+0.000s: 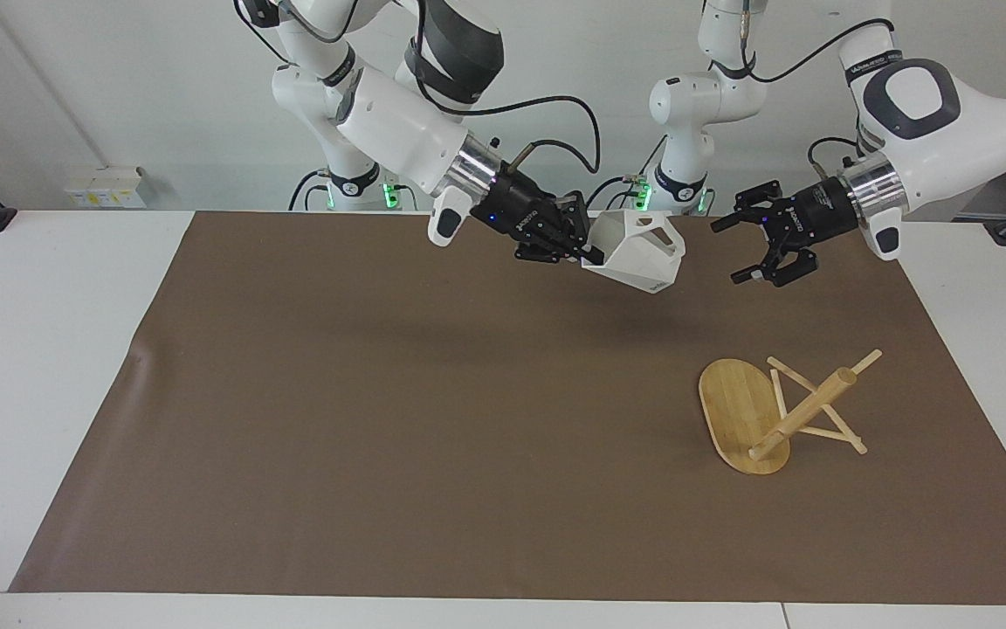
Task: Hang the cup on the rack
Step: 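Carry the cup toward the left gripper while the left gripper grasps it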
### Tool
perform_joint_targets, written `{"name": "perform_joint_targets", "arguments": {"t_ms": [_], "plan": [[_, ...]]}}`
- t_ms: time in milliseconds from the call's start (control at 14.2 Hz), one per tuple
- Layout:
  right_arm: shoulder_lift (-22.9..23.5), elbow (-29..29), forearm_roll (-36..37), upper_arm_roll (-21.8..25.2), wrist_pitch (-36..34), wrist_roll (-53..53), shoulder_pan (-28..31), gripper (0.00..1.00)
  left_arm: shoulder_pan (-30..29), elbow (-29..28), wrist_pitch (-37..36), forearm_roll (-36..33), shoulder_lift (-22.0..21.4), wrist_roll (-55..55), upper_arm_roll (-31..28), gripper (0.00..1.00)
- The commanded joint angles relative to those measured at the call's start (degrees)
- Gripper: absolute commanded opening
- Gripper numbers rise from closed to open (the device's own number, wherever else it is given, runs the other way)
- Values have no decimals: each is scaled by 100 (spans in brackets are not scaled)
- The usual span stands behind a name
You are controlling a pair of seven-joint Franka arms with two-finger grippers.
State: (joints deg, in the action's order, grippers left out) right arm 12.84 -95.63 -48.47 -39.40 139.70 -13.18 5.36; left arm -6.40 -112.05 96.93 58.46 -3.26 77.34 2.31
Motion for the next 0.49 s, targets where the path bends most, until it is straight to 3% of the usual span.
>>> {"name": "perform_joint_targets", "arguments": {"t_ms": [0, 423], "plan": [[25, -61, -206, -94, 66, 403, 44, 0, -63, 166, 27, 445, 168, 79, 77, 100], [17, -79, -206, -94, 58, 509, 35, 0, 191, 113, 325, 859, 186, 35, 129, 100]]}}
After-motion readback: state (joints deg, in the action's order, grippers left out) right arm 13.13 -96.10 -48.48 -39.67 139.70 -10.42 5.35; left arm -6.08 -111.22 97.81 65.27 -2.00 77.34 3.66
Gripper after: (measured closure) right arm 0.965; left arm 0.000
